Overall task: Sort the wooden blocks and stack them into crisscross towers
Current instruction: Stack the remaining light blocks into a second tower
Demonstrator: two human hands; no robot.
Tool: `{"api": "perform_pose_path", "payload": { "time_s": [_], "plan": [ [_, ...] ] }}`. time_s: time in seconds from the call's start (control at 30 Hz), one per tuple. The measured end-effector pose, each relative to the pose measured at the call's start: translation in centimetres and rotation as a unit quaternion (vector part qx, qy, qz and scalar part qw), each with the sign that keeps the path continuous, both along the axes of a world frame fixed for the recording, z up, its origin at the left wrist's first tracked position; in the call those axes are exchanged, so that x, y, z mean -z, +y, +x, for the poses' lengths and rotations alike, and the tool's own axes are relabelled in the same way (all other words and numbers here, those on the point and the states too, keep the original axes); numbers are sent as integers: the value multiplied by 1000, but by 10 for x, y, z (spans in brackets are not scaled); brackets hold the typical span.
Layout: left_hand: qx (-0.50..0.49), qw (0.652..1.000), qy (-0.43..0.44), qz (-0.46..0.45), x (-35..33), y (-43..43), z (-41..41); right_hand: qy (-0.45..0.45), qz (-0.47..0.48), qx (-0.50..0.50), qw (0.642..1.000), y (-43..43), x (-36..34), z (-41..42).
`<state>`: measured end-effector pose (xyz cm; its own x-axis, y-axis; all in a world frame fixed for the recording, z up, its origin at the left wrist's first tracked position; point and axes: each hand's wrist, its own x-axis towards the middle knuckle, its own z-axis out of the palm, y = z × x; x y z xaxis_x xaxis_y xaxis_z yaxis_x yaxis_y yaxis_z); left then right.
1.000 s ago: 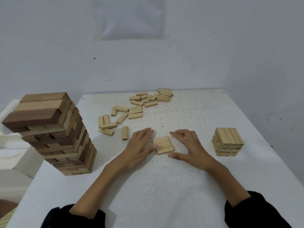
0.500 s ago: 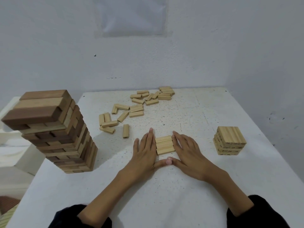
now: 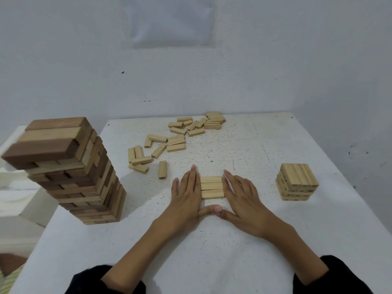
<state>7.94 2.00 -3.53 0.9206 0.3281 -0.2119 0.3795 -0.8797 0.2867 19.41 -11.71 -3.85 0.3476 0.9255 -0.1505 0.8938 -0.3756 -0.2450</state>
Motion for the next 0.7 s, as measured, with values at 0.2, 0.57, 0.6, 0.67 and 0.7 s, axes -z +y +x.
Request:
{"api": "perform_pose_path", "payload": {
  "time_s": [0.2, 0.57, 0.6, 0.67, 0.7],
  "plan": [
    [6, 1000, -1, -5, -2, 8, -4, 29, 31, 25, 999, -1, 2, 9],
    [-22, 981, -167, -96, -2, 26, -2, 111, 159, 59, 979, 9, 1, 32],
    [-27, 979, -175, -100, -3, 25, -1, 113, 167, 62, 978, 10, 2, 33],
    [-26, 978, -182, -101, -3, 26, -1, 114, 175, 62, 976, 9, 4, 33],
    [-23, 978, -182, -100, -3, 26, -1, 113, 177, 61, 976, 9, 5, 33]
  ]
}}
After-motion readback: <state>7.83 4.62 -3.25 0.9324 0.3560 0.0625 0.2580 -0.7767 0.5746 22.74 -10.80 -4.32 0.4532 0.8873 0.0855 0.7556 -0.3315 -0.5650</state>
